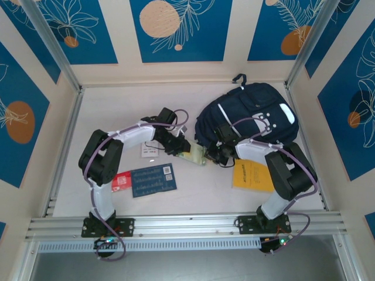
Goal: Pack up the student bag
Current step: Pick up the book at the center of the table, then open the student bag at the center of the table.
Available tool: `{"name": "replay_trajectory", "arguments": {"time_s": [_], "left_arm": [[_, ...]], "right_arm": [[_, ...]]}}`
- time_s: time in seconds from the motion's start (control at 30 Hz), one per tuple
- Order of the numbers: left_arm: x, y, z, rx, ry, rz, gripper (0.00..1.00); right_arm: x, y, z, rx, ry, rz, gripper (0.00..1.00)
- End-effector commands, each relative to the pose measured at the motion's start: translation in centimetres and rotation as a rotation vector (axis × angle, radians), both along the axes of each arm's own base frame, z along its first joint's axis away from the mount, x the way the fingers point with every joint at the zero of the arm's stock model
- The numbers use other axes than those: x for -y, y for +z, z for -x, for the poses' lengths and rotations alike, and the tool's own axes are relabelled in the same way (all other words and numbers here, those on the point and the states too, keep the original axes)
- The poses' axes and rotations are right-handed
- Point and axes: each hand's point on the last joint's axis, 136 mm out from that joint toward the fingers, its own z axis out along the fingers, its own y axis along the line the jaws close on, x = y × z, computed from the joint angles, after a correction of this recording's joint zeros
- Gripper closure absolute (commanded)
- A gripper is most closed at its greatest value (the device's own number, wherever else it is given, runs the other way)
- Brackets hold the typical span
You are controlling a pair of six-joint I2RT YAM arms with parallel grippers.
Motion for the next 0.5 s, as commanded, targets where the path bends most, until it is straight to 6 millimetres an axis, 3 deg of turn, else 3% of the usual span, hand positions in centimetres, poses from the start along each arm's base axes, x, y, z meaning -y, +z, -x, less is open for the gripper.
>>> {"name": "replay_trajectory", "arguments": {"time_s": [0.0,0.2,0.27,0.47], "left_arm": [[-1.1,2.7,-0.5,0.082,0.027,0.024,1.0],[-3.0,6.3,0.0,0.163,0.068,0.07,1.0],[-3.9,7.5,0.1,0.195,0.088,0.065,1.0],[-7.2,10.0,-0.4,0.324,0.15,-0.052,1.0]], "right_arm": [[0.0,2.6,0.2,0.082,0.055,-0.014,0.77],[-1.4,9.0,0.1,0.301,0.291,-0.048,0.63],[-1.3,10.8,0.1,0.371,0.365,-0.024,0.51],[2.3,13.6,-2.8,0.459,0.427,0.282,0.38]]}}
